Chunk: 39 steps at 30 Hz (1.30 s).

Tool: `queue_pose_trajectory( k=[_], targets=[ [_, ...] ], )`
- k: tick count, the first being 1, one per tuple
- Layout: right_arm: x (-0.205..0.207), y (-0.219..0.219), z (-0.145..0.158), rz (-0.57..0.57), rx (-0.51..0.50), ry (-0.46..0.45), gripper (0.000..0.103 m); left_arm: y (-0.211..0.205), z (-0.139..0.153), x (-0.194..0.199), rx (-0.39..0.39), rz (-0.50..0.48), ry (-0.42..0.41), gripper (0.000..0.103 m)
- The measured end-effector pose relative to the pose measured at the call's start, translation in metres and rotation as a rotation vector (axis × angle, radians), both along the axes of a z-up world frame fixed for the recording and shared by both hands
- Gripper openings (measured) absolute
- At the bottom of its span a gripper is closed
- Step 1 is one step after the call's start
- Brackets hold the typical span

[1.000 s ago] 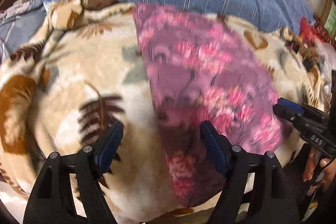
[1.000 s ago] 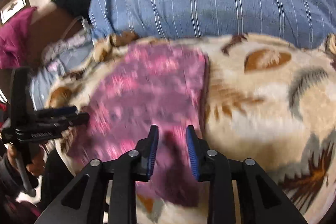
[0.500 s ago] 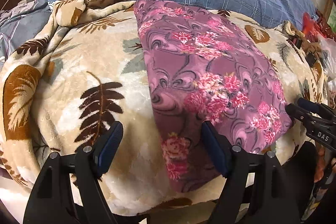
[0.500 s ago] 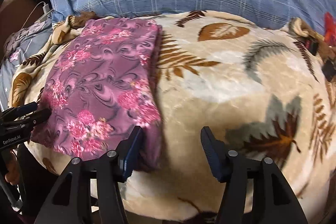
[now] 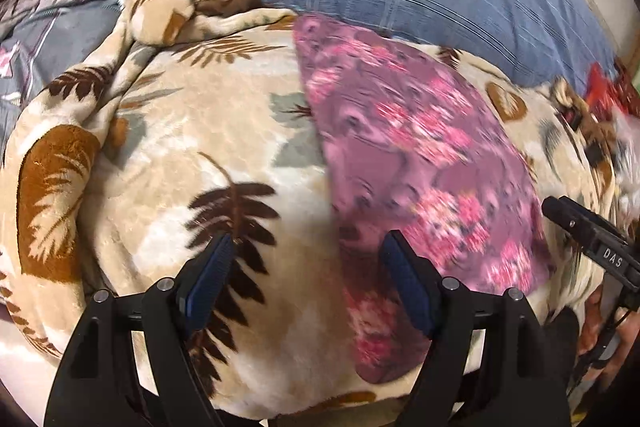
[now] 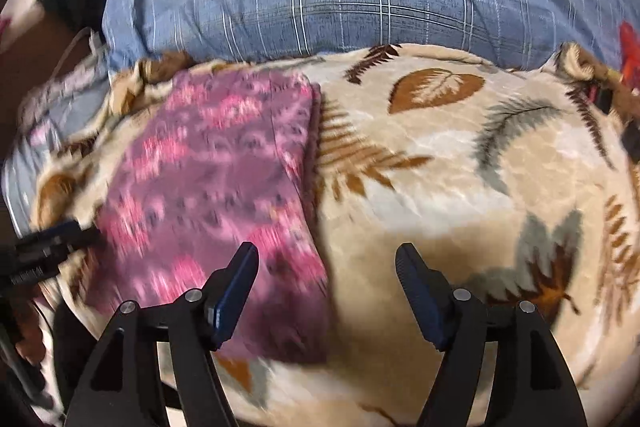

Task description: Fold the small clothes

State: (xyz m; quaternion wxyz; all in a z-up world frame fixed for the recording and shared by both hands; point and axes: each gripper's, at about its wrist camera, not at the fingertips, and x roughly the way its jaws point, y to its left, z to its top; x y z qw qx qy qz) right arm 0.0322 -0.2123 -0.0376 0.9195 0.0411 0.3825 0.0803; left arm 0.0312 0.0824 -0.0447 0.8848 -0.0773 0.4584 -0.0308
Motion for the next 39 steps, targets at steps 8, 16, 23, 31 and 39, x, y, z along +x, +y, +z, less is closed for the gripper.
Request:
queue_pose_trajectory(
  k=[8,16,23,31,39],
  targets=[
    [0.079,0.011,0.008,0.005,0.156,-0.042,0.073,0.012,0.006,0.049,-0.073,0.053,0.024,0.077],
    [0.151,0.018,-0.010,-0.010,0.251,0.084,0.039,0.019,-0.002,0.109,-0.182,0.126,0.094,0.077],
    [0.148,0.012,0.007,0.013,0.256,-0.034,0.004,0.013,-0.008,0.134,-0.167,0.170,0.092,0.079],
    [0.153,0.017,0.001,-0.020,0.165,0.056,0.012,0.013,-0.003,0.133,-0.134,0.140,0.107,0.080],
    [0.095,0.029,0.019,0.174,0.132,-0.081,0.021,-0.011,0.000,0.087,-0.128,0.012,0.065,0.080]
  ],
)
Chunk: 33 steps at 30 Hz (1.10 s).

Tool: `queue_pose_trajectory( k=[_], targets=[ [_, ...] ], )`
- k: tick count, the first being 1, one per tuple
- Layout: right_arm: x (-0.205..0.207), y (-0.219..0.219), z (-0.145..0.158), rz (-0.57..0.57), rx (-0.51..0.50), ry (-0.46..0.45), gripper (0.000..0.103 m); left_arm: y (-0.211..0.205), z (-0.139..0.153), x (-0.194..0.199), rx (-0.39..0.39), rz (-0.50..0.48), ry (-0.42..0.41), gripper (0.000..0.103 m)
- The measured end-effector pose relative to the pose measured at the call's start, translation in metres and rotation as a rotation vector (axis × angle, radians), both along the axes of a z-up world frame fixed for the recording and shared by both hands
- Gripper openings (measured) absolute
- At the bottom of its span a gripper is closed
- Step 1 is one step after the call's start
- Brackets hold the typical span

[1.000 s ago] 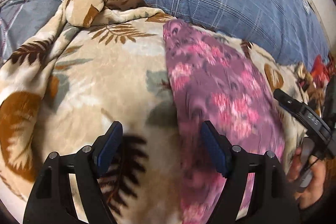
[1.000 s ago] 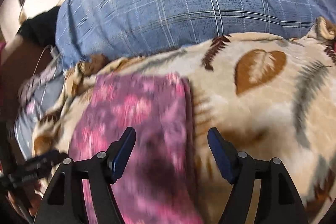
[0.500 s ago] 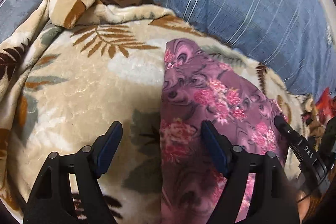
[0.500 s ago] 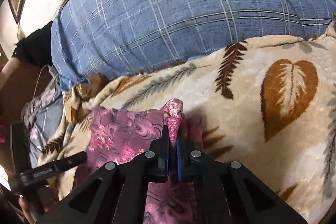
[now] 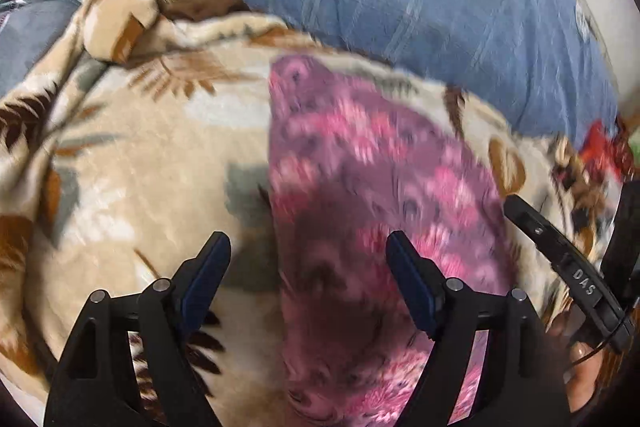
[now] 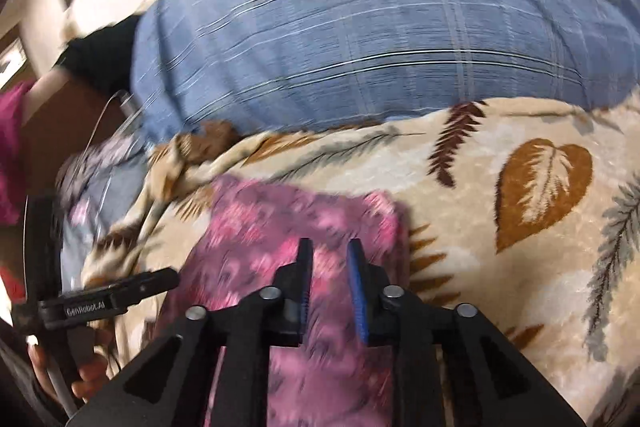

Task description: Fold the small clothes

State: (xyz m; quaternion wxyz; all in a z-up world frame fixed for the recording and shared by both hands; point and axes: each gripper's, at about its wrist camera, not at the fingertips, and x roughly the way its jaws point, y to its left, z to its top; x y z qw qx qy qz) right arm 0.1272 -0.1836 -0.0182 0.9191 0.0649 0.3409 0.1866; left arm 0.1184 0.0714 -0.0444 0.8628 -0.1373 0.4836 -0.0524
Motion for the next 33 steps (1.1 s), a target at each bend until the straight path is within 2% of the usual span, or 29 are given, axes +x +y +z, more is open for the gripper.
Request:
queue_pose_trajectory(
  k=[2,3,4,6,11,14,16,17,21,24,27,31,33],
  targets=[
    [0.005,0.008,-0.024,-0.012,-0.113,0.063,0.018,-0.009,-0.017,0.005,0.036,-0.008,0.040,0.083],
    [0.007,0.008,-0.032,-0.019,-0.138,0.083,0.017,-0.009,-0.017,0.005,0.027,-0.002,0.035,0.083],
    [0.003,0.005,-0.031,-0.026,-0.116,0.049,0.017,-0.008,-0.015,0.004,0.022,0.005,0.037,0.082],
    [-0.004,0.001,-0.024,-0.045,-0.116,0.056,0.019,-0.006,-0.003,-0.001,0.031,0.001,0.030,0.082],
    [-0.041,-0.015,-0.012,-0.022,-0.073,0.019,0.024,-0.014,0.019,-0.035,0.084,-0.054,-0.063,0.081],
    [-0.054,-0.018,-0.027,-0.011,-0.095,0.047,0.028,-0.029,0.005,-0.050,0.077,-0.108,-0.041,0.082],
    [-0.057,-0.018,-0.040,-0.018,-0.115,0.062,0.033,-0.041,-0.012,-0.052,0.124,-0.128,-0.009,0.084],
    [-0.060,-0.021,-0.041,-0.038,-0.097,0.047,0.035,-0.042,-0.017,-0.053,0.138,-0.117,-0.023,0.085],
    [-0.068,-0.025,-0.029,-0.064,-0.090,0.051,0.037,-0.035,-0.008,-0.056,0.132,-0.108,-0.011,0.086],
    [-0.087,-0.025,-0.019,-0.051,-0.112,0.009,0.037,-0.035,0.004,-0.070,0.142,-0.112,-0.049,0.086],
    [-0.102,-0.027,-0.022,-0.031,-0.108,0.005,0.038,-0.039,0.006,-0.086,0.149,-0.135,-0.074,0.086],
    [-0.105,-0.023,-0.050,-0.045,-0.208,0.060,0.040,-0.054,-0.017,-0.086,0.202,-0.171,-0.024,0.086],
    [-0.108,-0.026,-0.059,-0.063,-0.194,0.051,0.046,-0.055,-0.028,-0.084,0.199,-0.175,0.004,0.087]
  ],
)
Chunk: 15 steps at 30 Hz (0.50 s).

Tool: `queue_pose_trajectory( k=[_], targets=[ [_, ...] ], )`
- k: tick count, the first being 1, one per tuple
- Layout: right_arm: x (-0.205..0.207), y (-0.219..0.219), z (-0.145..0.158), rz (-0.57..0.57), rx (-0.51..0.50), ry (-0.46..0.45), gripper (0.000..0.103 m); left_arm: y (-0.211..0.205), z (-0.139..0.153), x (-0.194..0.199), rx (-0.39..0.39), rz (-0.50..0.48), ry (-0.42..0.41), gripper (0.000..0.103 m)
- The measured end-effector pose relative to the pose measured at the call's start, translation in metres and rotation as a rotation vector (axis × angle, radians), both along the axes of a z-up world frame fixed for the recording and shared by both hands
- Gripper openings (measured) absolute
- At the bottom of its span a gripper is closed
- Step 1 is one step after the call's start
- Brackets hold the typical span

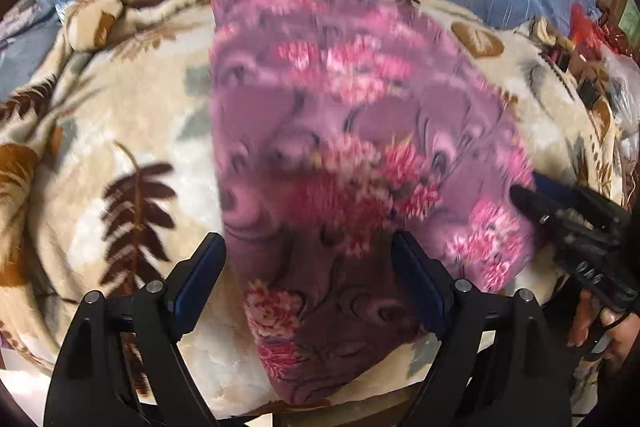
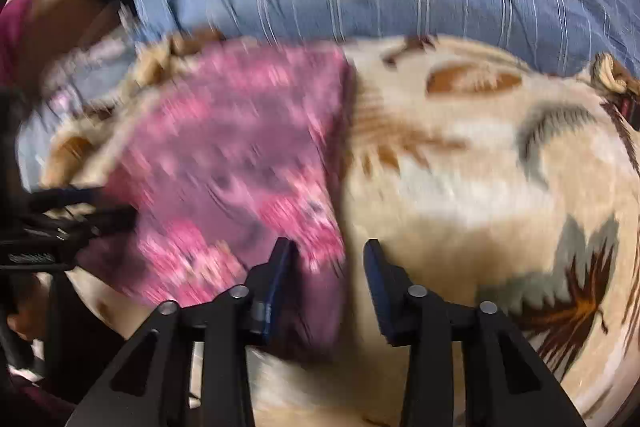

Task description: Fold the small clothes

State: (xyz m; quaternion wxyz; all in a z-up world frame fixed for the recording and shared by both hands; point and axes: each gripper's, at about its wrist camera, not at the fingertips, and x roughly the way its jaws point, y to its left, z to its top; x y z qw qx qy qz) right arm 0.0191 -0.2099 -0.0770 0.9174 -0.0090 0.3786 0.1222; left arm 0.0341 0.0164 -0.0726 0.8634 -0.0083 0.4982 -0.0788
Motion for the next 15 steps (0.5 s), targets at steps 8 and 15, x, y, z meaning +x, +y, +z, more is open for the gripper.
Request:
queue_pose_trajectory(
  k=[8,15],
  targets=[
    [-0.005,-0.008,0.005,-0.074,0.004,0.010,0.054,0.016,0.010,-0.007,-0.025,0.035,-0.018,0.087],
    [-0.027,-0.019,0.024,-0.162,-0.042,-0.006,0.064,0.028,0.032,-0.022,-0.046,0.084,-0.106,0.086]
  ],
)
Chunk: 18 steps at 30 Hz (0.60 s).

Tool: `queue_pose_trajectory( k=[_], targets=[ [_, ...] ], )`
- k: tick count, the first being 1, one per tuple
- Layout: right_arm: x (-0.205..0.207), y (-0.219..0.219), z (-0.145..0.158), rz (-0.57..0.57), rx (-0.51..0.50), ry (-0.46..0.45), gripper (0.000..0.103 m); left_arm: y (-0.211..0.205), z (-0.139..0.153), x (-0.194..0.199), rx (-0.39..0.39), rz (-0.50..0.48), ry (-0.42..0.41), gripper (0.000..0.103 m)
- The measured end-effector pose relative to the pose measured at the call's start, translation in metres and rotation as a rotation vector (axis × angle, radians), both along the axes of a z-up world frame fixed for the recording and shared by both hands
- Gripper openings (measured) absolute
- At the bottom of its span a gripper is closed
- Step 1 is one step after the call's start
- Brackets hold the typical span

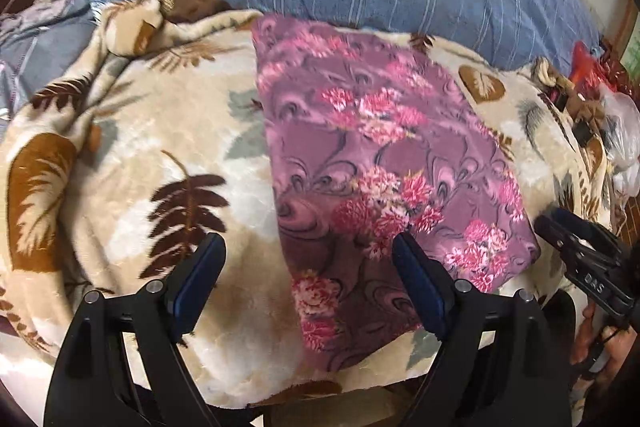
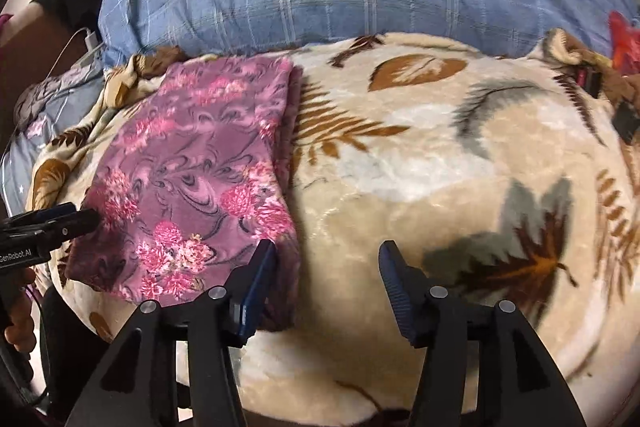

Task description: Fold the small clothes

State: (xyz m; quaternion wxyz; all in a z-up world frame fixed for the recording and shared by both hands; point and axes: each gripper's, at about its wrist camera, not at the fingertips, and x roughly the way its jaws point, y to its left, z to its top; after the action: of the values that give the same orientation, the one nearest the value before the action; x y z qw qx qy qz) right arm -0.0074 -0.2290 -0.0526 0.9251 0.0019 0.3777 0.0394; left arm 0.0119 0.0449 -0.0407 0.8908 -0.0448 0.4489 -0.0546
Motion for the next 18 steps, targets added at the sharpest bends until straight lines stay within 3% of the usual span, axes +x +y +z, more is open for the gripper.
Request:
queue_pose_trajectory(
  k=[2,5,12,18],
  targets=[
    [-0.006,0.001,0.006,-0.017,-0.046,-0.014,0.082,-0.003,0.004,-0.005,0.036,0.022,-0.036,0.087],
    [-0.013,0.003,0.015,-0.036,-0.070,-0.032,0.098,-0.006,0.007,-0.010,0.074,0.034,-0.073,0.087],
    [-0.022,0.006,0.032,-0.072,-0.091,-0.086,0.103,-0.016,0.009,-0.017,0.191,0.037,-0.109,0.087],
    [-0.019,0.018,0.030,-0.082,-0.201,-0.055,0.103,-0.020,0.009,-0.021,0.207,0.038,-0.123,0.087]
  ],
)
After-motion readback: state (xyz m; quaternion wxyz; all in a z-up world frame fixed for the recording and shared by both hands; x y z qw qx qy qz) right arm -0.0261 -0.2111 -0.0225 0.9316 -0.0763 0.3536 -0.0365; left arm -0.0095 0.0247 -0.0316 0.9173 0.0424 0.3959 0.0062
